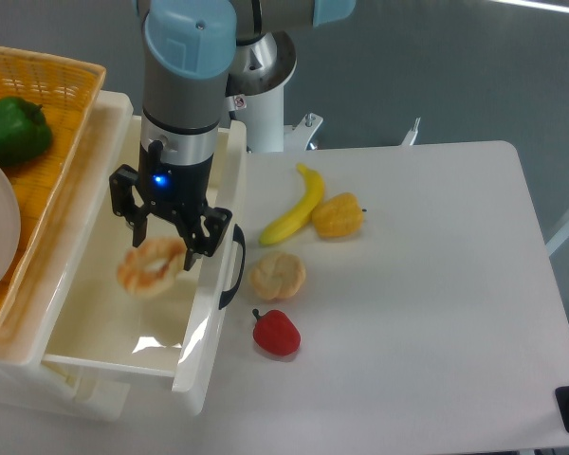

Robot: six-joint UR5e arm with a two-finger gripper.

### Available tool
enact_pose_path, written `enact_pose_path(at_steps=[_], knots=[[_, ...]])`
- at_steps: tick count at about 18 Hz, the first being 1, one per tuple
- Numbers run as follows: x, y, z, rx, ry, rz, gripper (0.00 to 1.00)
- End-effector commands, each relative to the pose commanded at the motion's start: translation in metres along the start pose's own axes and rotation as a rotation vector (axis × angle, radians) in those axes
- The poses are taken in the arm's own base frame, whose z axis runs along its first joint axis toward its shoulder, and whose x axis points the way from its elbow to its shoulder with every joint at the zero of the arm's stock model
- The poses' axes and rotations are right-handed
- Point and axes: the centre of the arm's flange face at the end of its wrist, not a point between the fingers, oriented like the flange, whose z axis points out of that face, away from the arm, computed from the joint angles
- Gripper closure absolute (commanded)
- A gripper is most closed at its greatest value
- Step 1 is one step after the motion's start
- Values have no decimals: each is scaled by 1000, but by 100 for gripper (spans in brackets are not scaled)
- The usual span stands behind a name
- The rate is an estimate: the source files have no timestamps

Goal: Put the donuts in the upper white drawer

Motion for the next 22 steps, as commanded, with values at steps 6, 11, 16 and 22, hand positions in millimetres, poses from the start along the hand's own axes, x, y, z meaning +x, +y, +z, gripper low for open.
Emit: enact_pose_path(at_steps=[6, 11, 16, 22], knots=[[-7, 3, -6, -4, -3, -19, 0], [-80, 26, -38, 37, -94, -80, 0], [-162, 74, -65, 66, -185, -66, 0], [-233, 124, -27, -102, -220, 69, 0]])
